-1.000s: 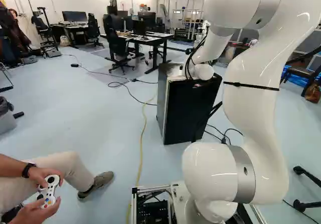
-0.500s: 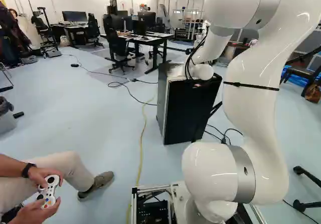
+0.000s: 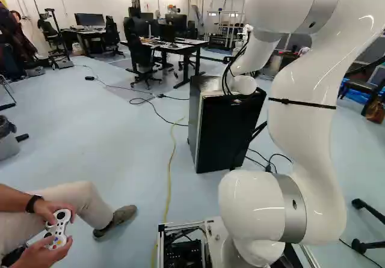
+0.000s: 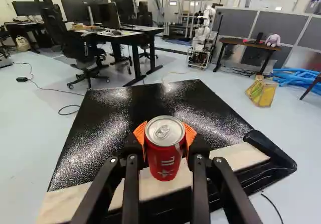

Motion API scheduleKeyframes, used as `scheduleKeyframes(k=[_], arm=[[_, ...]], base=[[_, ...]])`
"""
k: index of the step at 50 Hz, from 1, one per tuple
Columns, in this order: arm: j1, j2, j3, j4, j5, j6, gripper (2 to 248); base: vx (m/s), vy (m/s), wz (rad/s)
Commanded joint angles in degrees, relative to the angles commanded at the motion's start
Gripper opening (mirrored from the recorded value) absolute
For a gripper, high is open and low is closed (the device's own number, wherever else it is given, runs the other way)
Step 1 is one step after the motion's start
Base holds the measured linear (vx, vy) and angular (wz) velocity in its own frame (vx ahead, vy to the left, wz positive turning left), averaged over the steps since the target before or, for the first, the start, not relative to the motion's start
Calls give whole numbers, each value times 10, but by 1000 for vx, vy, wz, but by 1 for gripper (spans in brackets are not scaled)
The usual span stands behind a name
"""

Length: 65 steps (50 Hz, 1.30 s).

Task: Grab a drink from the fridge

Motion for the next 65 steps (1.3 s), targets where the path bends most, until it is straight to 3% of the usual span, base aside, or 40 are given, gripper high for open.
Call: scheduleKeyframes(k=[22, 65], arm=[[0, 23, 0, 0, 0, 0, 96], [3, 32, 9, 1, 1, 0, 96]], base=[[0, 0, 0], [0, 0, 0]])
